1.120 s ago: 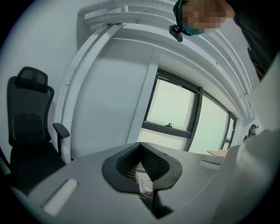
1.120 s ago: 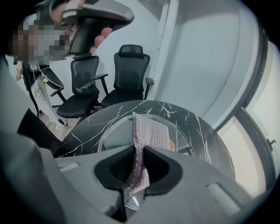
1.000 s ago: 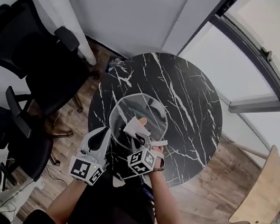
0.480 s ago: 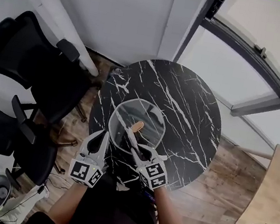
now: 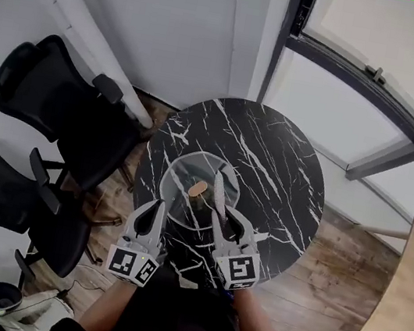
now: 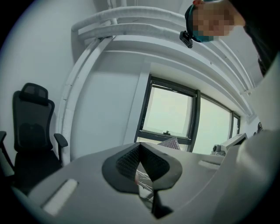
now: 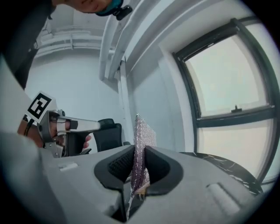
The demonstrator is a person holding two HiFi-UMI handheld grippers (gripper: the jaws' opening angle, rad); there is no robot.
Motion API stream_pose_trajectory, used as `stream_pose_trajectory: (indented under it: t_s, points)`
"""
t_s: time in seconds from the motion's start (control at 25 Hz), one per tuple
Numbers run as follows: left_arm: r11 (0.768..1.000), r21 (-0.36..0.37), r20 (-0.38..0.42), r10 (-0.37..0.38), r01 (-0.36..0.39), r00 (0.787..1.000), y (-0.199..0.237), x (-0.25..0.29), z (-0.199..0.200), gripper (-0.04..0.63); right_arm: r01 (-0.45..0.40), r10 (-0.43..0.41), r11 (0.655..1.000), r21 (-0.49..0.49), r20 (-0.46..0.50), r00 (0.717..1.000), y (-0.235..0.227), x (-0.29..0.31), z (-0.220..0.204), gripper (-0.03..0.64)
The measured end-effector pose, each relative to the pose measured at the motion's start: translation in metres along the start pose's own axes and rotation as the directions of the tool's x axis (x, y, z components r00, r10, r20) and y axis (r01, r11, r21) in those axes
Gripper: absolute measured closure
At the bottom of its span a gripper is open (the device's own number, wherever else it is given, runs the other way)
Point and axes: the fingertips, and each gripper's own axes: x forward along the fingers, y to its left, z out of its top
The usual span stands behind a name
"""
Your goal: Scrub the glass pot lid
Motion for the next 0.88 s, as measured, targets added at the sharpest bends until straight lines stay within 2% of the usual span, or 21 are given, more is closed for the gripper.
stream_pose_trajectory:
  t_s: [0.12, 0.2, 0.4, 0.6, 0.76, 0.88]
  points:
    - [0.999, 0.016, 0.052, 0.045, -0.046, 0.998, -0.016, -0.017, 0.018, 0.594, -0.025, 0.026, 0.999, -0.023, 0.039, 0.999, 0.005, -0.018, 0.014, 0.548]
    - [0.997, 0.031, 0.076, 0.064, -0.066, 0.995, -0.027, -0.028, 0.024, 0.594, -0.052, 0.053, 0.998, -0.036, 0.031, 0.998, 0.010, -0.028, 0.012, 0.548]
    - [0.994, 0.070, 0.112, 0.070, -0.079, 0.991, -0.043, -0.055, 0.035, 0.594, -0.056, 0.056, 0.998, 0.002, 0.057, 0.997, 0.025, -0.047, 0.020, 0.548]
    - [0.995, 0.098, 0.130, 0.002, -0.015, 0.991, -0.049, -0.071, 0.046, 0.594, -0.028, 0.030, 0.999, -0.027, 0.066, 0.997, 0.050, -0.057, 0.030, 0.548]
    - [0.996, 0.080, 0.116, -0.047, 0.038, 0.992, -0.043, -0.080, 0.046, 0.594, 0.021, -0.020, 1.000, -0.009, 0.081, 0.996, 0.064, -0.062, 0.035, 0.546]
    - [0.992, 0.097, 0.133, -0.091, 0.079, 0.987, -0.042, -0.087, 0.055, 0.594, 0.066, -0.066, 0.998, 0.004, 0.104, 0.992, 0.071, -0.063, 0.042, 0.547]
